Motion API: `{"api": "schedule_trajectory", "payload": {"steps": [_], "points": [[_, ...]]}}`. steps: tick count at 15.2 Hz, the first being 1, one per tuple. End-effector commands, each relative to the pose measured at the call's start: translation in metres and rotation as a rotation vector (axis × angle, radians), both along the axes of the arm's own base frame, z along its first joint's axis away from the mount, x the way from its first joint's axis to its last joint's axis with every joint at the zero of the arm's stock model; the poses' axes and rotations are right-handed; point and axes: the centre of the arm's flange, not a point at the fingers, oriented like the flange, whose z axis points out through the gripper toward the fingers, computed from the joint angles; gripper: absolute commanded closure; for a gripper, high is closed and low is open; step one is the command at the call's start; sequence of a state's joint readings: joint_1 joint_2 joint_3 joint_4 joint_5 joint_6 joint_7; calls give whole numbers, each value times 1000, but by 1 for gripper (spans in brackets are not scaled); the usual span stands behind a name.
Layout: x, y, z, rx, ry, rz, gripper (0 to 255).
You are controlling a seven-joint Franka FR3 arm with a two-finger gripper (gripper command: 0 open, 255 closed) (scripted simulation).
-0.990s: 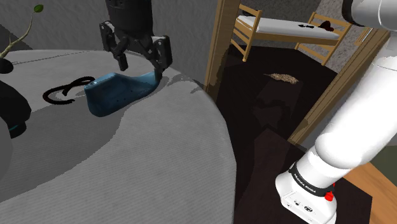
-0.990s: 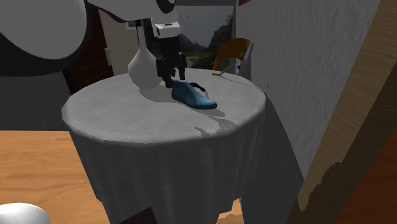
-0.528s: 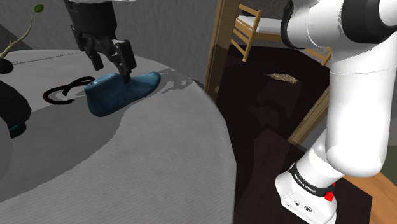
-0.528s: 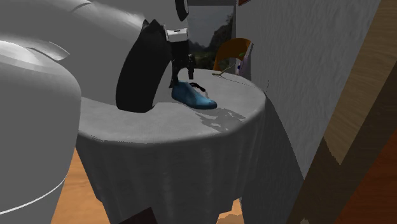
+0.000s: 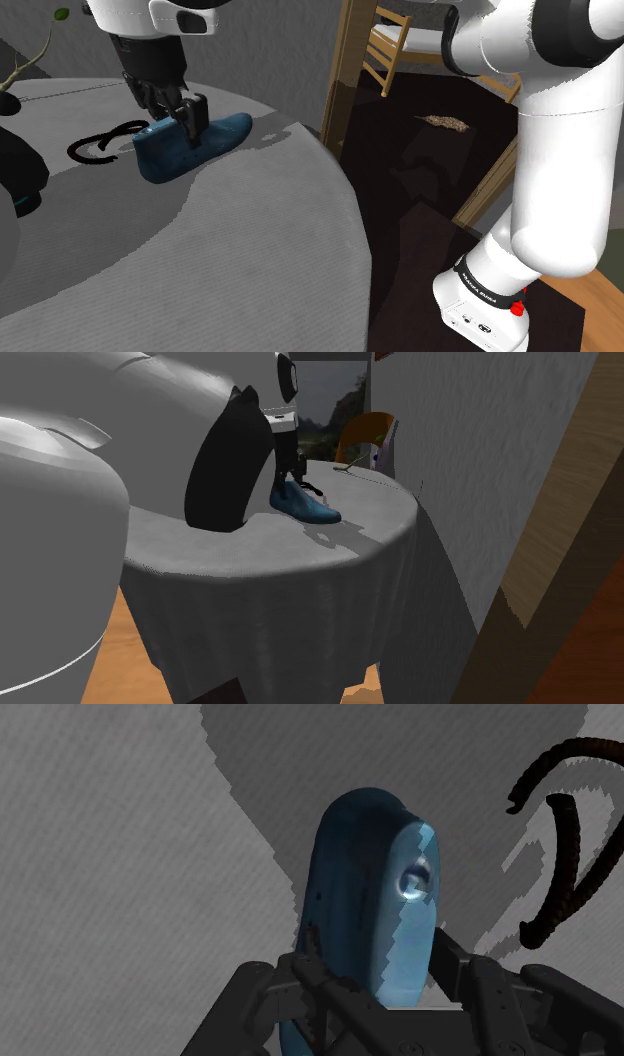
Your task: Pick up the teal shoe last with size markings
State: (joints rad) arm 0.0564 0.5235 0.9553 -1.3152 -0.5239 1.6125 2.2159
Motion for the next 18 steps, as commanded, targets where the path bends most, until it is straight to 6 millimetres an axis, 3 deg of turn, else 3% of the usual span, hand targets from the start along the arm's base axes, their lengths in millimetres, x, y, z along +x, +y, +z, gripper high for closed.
{"api": "schedule_trajectory", "payload": {"steps": [1, 9, 18], "points": [[0, 0, -1, 0, 0, 0, 255], [0, 1, -1, 0, 0, 0, 255], [0, 1, 47, 0, 0, 0, 255]]}}
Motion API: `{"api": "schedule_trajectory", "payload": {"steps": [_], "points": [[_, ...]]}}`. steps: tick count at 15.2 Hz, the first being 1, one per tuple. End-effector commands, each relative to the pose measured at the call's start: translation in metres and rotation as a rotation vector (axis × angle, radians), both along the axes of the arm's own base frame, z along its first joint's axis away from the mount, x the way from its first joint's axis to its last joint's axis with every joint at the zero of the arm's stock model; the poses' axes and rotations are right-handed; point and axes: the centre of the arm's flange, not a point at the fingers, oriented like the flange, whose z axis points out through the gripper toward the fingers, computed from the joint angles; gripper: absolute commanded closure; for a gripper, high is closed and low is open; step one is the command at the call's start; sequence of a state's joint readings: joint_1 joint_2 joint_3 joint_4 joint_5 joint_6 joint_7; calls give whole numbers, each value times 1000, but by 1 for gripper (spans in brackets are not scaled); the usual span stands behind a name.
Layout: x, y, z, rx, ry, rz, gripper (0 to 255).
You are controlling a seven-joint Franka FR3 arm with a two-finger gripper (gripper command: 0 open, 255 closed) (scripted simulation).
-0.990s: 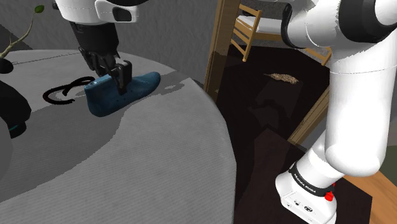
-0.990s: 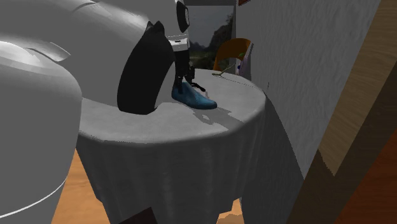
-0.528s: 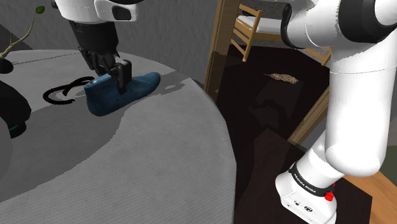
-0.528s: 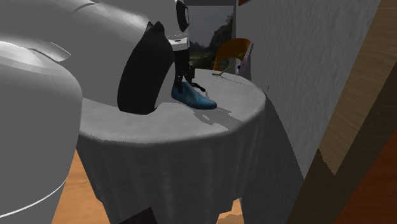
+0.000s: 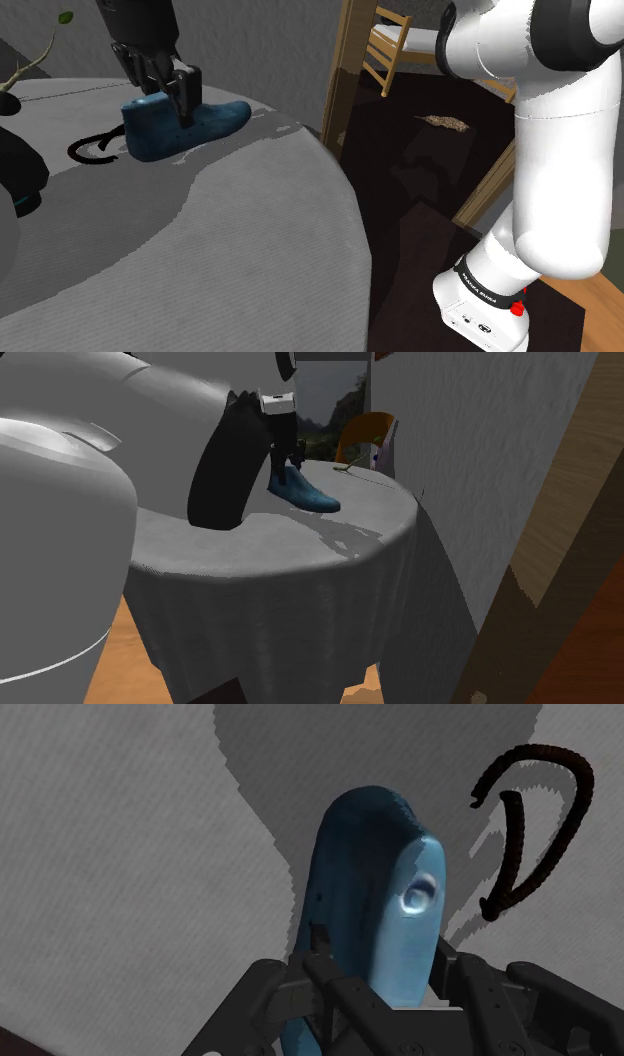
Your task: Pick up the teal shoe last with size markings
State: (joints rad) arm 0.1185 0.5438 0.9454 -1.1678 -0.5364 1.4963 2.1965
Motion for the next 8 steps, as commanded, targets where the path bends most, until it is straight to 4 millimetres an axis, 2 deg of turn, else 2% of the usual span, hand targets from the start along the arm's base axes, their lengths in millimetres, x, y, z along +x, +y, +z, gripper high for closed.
{"api": "schedule_trajectory", "payload": {"steps": [1, 6, 8], "points": [[0, -1, 12, 0, 0, 0, 255], [0, -1, 38, 0, 0, 0, 255], [0, -1, 39, 0, 0, 0, 255]]}}
